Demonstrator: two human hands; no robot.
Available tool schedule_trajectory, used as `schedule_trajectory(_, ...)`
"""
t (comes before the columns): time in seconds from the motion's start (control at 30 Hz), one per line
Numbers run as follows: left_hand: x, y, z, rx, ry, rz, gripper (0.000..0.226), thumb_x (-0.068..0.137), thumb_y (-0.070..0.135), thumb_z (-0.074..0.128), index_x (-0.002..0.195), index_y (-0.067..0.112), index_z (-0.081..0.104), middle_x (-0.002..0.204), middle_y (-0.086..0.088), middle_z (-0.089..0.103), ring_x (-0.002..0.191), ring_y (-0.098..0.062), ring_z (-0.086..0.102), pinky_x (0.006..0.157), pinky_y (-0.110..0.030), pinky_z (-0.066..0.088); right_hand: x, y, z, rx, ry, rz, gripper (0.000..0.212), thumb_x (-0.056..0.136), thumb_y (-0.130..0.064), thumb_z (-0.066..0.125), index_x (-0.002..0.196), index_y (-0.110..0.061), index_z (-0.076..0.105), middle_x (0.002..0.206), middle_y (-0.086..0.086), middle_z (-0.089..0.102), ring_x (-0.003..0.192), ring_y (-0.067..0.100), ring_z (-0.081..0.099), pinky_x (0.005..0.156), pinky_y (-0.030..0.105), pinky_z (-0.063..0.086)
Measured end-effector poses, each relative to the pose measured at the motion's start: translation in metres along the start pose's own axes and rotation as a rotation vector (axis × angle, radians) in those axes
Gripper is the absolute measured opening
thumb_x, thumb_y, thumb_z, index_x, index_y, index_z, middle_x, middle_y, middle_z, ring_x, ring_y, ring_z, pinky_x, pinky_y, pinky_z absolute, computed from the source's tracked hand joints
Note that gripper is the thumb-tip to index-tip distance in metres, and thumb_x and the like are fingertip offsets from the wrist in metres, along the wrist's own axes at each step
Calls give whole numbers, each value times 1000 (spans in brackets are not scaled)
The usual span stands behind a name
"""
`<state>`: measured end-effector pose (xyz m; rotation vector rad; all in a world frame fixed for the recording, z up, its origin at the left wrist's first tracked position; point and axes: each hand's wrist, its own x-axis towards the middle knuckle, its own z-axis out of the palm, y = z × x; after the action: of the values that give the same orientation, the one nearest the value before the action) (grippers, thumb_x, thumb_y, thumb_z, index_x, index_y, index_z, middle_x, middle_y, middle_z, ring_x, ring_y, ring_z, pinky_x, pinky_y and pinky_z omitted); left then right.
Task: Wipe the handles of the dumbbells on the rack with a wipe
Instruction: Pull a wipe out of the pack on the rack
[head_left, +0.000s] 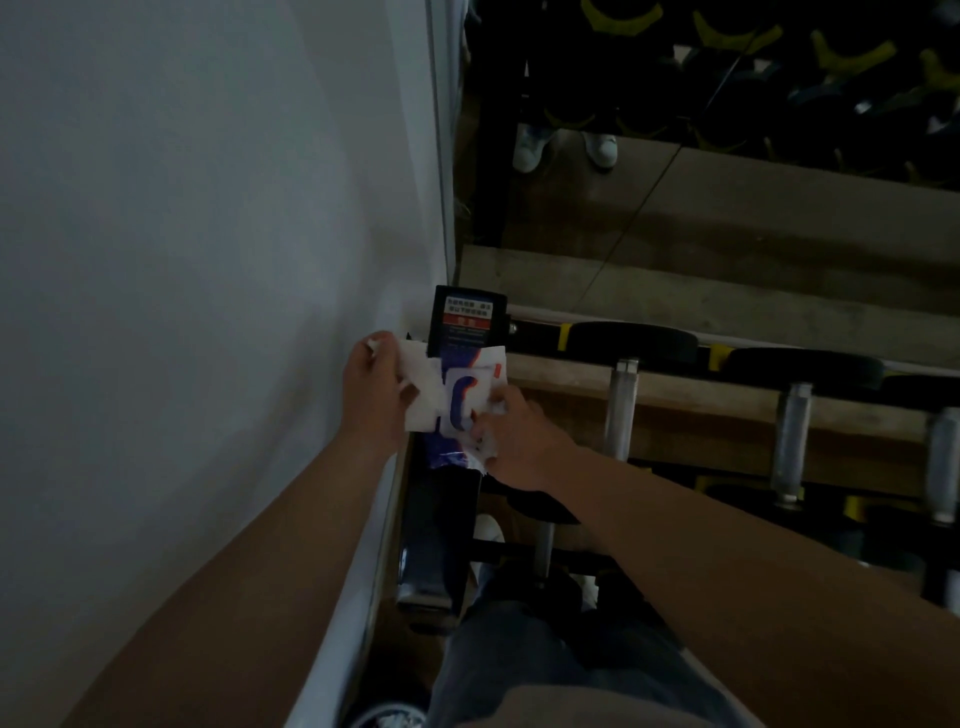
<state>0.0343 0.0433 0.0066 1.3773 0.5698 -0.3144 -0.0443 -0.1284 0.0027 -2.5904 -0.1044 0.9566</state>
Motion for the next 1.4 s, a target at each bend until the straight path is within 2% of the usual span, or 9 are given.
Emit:
schedule_trajectory(0.23,0,-16,-9,535,-48,-19,26,102,31,51,118,14,62,115,-13,65,88,-17,61,70,-28,51,4,-10,-3,53,184,79,68,81,-55,73,135,-27,42,139,6,41,124,26,46,98,43,51)
schedule_trajectory(0.37,-5,-27,-23,825,39,191,40,93,21,65,132,14,56,124,-12,61,98,-18,58,74,-22,44,5,-10,-7,43,152,51,27,95,-45,60,111,-24,57,109,0,59,103,19,60,86,35,53)
schedule_trajectory(0.47,-4,-30,-28,826,52,161,56,93,23,66,144,14,47,135,-13,55,115,-25,57,91,-27,44,7,-13,-4,16,123,-65,28,101,-42,50,121,-25,61,112,1,61,105,21,60,87,37,53)
schedule_trajectory(0.6,-10,-28,-30,812,-6,150,39,96,18,60,134,13,58,126,-8,64,99,-14,58,82,-23,43,14,-12,3,32,148,-6,55,101,-37,48,152,-26,30,137,10,48,119,30,52,96,40,49)
schedule_trajectory(0.77,-17,-26,-29,772,-116,138,24,97,24,58,120,20,66,112,-3,69,90,-14,64,71,-23,49,13,-10,11,-111,22,48,75,99,-45,51,155,-36,0,145,17,24,119,35,45,98,46,47)
schedule_trajectory(0.87,-23,-29,-22,773,-223,167,20,99,27,57,111,22,72,109,1,71,97,-12,66,84,-26,53,18,-13,7,17,7,62,67,101,-36,49,156,-29,13,145,14,27,121,31,45,100,40,46)
schedule_trajectory(1.03,-31,-39,-16,910,-314,199,32,100,19,52,129,19,67,120,1,67,89,8,60,71,-3,42,13,-15,0,353,213,63,42,97,-7,48,138,-11,52,133,15,54,121,31,55,100,36,47)
schedule_trajectory(1.2,-27,-43,-12,929,-318,150,38,101,19,49,137,19,60,141,-6,59,125,-20,56,97,-21,43,-1,-10,6,34,21,28,74,98,-23,54,160,-31,14,145,14,27,127,34,41,106,42,44)
schedule_trajectory(1.4,-28,-44,-13,921,-331,150,39,101,15,47,138,18,59,141,-6,58,125,-21,55,103,-25,44,-4,-9,13,-50,-95,133,85,99,-31,51,156,-49,-9,147,18,23,129,41,36,103,49,43)
